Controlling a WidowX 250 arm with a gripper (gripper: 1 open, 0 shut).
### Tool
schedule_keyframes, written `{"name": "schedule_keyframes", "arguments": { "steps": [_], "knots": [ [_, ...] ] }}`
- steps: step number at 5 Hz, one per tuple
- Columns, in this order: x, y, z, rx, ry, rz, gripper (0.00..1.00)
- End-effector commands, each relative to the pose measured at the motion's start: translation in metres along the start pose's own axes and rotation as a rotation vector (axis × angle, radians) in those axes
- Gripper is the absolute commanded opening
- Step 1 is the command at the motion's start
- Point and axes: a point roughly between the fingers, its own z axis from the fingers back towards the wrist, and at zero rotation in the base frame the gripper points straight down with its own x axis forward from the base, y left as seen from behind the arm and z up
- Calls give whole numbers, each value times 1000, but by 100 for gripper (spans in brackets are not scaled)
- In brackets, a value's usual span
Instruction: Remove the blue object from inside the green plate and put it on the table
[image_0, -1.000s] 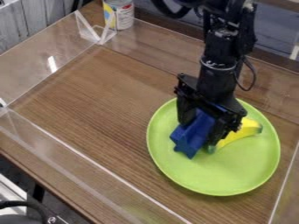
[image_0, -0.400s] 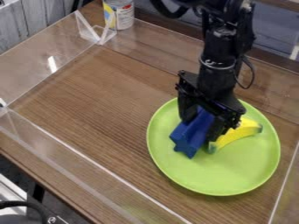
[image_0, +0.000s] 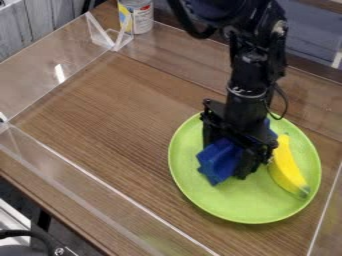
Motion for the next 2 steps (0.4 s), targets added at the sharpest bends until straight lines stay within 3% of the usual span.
{"name": "schedule_keyframes", "arguments": {
  "steps": [1, 2],
  "knots": [
    [9, -1, 11, 2, -51, -6, 0],
    [10, 1, 13, 1, -57, -2, 0]
  ]
}}
